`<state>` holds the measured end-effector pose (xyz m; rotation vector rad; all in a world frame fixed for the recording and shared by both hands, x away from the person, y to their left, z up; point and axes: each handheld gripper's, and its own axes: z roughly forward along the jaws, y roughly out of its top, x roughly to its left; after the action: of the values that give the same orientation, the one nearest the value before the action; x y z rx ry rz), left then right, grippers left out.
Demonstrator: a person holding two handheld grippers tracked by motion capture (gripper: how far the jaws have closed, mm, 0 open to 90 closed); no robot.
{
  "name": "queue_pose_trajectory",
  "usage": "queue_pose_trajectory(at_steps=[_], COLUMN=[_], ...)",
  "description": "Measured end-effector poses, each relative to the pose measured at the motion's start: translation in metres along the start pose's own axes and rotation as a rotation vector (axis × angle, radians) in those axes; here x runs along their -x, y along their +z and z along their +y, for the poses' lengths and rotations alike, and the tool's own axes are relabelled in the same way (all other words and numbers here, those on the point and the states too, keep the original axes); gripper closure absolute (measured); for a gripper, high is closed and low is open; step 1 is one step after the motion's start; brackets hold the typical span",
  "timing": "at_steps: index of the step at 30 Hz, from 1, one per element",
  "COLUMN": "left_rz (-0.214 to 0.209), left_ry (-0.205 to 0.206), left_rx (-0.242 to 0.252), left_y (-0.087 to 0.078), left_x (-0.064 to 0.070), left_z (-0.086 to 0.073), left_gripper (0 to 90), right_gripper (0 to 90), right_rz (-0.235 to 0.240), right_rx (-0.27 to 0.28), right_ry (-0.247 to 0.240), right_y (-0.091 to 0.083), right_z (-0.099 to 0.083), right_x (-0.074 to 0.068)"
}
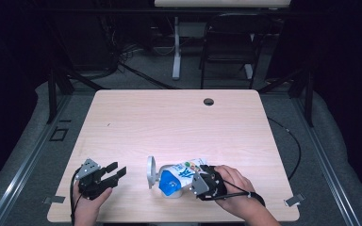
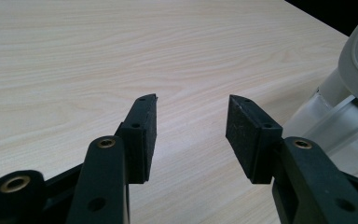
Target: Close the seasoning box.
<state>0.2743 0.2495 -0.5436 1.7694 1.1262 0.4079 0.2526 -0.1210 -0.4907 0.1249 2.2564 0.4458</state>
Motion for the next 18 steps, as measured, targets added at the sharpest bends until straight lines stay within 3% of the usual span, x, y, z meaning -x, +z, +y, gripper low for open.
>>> queue_pose_trajectory(at_steps=[18], left_rz=[0.002], left_ry=[-0.001], left_rx=[-0.009], left_y=[-0.001], left_x=[-0.002], left_z=[-0.001], left_gripper=[53.6], right_gripper=[86.6], right_rz=[0.055], right_rx=[0.085], right_ry=[0.225], right_y=[0.008], right_z=[-0.018], right_x=[-0.01])
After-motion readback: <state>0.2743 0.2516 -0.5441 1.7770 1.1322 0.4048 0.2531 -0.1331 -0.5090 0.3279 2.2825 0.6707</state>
